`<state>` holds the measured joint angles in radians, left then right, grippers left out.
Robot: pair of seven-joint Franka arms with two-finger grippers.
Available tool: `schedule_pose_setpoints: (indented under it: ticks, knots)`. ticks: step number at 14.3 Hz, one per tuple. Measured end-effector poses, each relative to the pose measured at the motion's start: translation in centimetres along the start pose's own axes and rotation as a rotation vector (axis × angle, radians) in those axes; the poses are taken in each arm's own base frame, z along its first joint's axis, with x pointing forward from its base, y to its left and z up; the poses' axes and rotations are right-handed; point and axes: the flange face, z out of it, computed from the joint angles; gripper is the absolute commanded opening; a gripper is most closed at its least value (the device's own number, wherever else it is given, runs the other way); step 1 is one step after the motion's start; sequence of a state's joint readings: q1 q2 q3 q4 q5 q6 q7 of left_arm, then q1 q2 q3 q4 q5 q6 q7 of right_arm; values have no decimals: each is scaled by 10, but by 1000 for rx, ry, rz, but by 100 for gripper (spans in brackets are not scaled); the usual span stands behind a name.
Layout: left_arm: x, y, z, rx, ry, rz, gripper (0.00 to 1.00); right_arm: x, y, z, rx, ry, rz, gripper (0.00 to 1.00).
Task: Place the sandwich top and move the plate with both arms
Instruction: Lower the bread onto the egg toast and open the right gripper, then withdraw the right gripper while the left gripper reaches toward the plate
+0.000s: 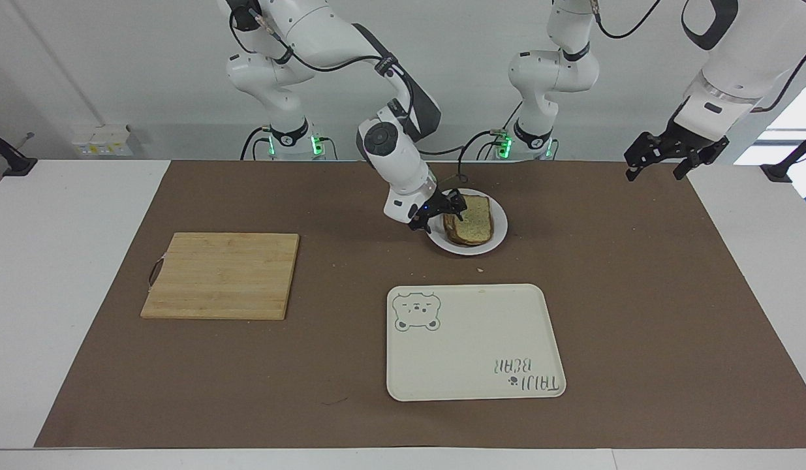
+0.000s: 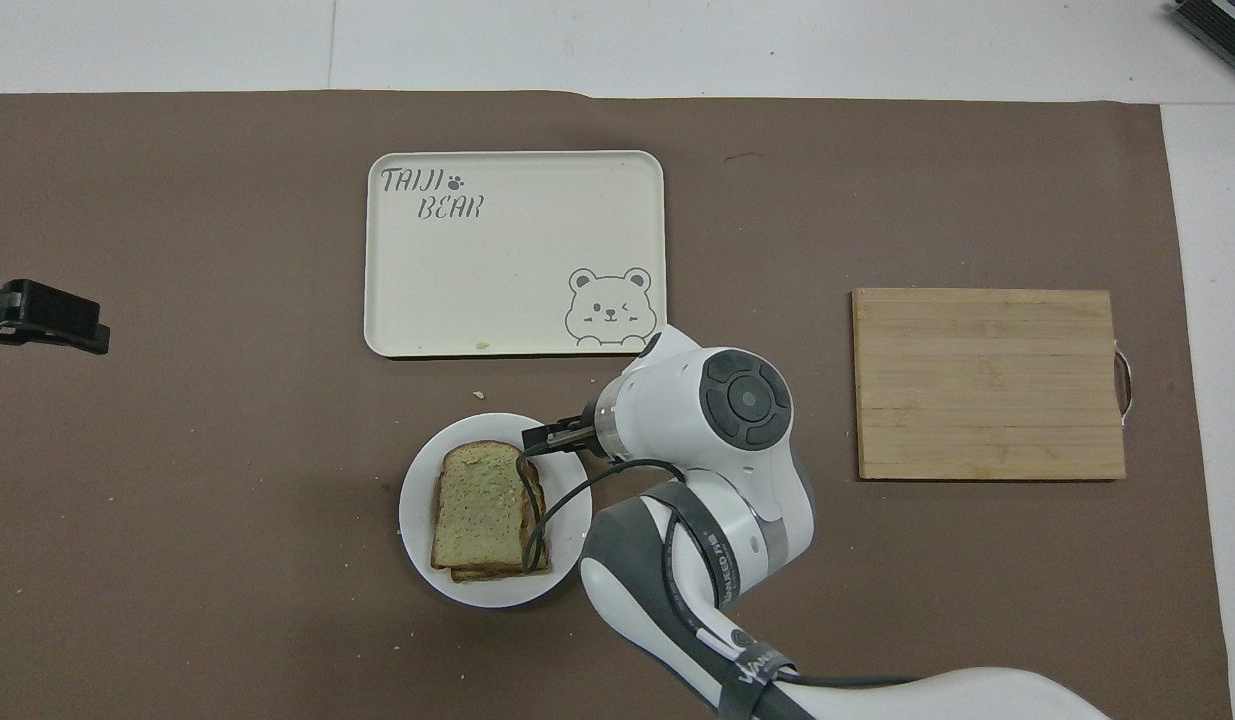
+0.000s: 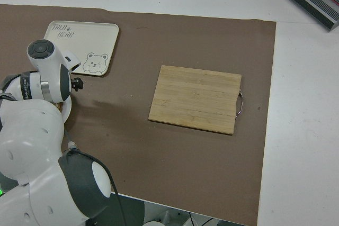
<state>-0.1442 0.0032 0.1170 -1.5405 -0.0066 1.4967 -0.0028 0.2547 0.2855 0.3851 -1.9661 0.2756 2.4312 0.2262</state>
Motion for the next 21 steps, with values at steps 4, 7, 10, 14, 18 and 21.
schedule_pose_setpoints:
  ticks: [4,7,10,14,18,21]
  knots:
    - [0,0,0,0,0,0,100,21,60,-44,-130,26,-7,100]
    - [0,0,0,0,0,0,100,31,100,-73,-212,50,2,100]
    - [-2,-1,0,0,-12,-2,100,37,124,-99,-271,91,1,100]
    - [-21,-14,-10,-58,-46,-29,100,39,114,-138,-298,84,3,100]
    - [-29,-8,42,-160,-22,-37,100,39,117,-192,-330,66,38,100]
    - [-36,-1,94,-254,-16,-20,100,36,127,-231,-350,84,76,100]
